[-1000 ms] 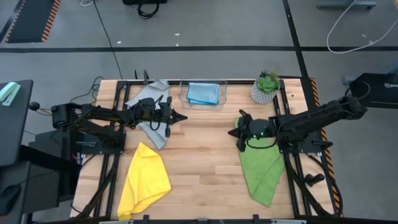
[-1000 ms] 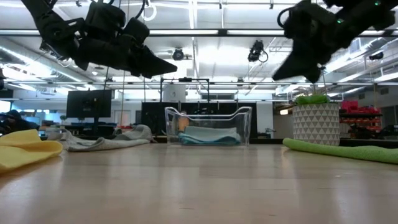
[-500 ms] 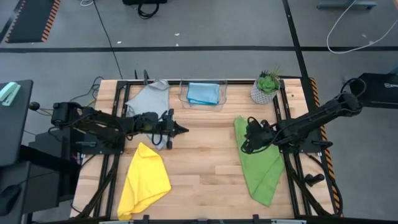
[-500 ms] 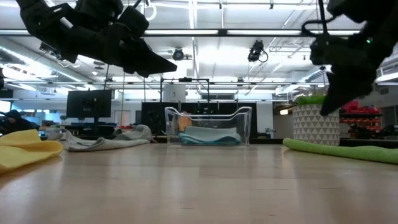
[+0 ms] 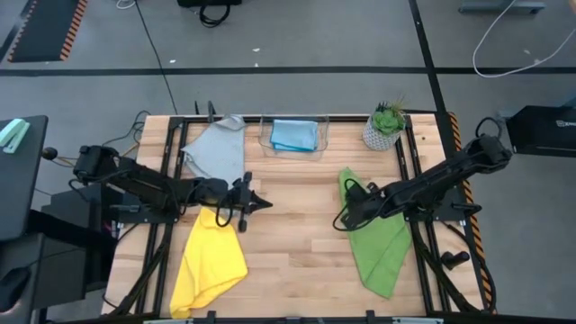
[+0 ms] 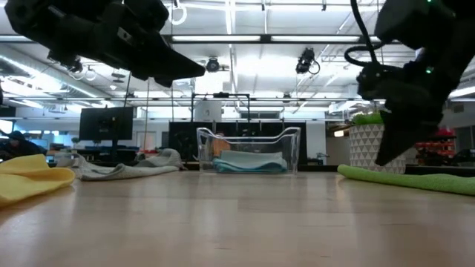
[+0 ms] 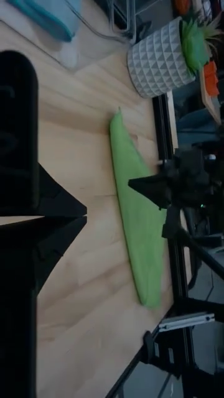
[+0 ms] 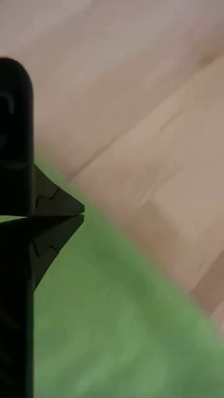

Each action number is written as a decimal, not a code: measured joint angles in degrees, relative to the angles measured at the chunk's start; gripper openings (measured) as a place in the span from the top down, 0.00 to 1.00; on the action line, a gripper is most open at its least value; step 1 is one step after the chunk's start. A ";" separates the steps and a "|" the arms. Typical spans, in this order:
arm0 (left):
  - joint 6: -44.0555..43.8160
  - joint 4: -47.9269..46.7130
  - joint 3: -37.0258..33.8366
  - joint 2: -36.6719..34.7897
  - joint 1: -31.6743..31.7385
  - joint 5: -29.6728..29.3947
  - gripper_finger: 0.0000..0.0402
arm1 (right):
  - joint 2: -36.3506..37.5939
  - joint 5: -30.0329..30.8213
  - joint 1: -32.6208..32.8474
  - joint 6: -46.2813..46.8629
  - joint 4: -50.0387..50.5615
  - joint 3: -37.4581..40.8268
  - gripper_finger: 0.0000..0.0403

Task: Fold microfiber towels
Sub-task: Fold the green microfiber towel

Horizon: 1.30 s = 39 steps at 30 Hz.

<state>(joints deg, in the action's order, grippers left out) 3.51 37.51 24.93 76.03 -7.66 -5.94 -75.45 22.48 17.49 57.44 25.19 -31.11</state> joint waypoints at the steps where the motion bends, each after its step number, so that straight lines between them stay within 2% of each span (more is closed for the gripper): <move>1: 0.00 0.11 0.00 0.00 -0.49 -0.68 0.98 | -0.25 -0.04 -0.10 -0.66 -2.00 0.00 1.00; 4: -0.16 0.16 0.00 0.00 -1.66 -1.91 0.99 | -0.55 -0.20 -0.08 -3.07 -7.27 -0.02 1.00; 6: -0.93 0.06 0.00 0.00 -2.29 -2.05 0.98 | -0.32 -0.31 -0.04 -4.41 -6.20 -1.15 1.00; 13: -1.52 -1.99 0.00 0.00 -5.37 -5.48 0.99 | 0.14 -0.17 -0.04 -2.03 18.67 -11.88 1.00; 18: -1.40 -2.96 0.00 0.59 -6.10 -7.57 0.98 | -0.21 -2.75 -0.06 2.04 26.06 -11.32 1.00; 24: -3.02 -2.49 -0.02 2.41 -6.12 -8.01 0.99 | -2.25 -6.76 0.02 6.68 23.89 -6.44 1.00; 29: -4.36 -2.38 -0.02 3.99 -6.14 -8.02 0.97 | -5.02 -7.66 -0.09 6.68 12.66 -4.64 1.00; 35: -4.37 -2.10 2.13 6.22 -6.51 -8.04 0.98 | -9.33 -8.95 -0.10 1.87 -1.60 -4.71 1.00; 39: -4.33 -3.12 4.64 8.31 -8.02 -8.04 0.97 | -8.99 -9.24 1.69 0.93 1.66 -8.61 1.00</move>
<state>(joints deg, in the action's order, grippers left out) -0.82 34.39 29.57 84.34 -15.68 -13.98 -84.44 13.24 19.18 58.38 26.85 -39.72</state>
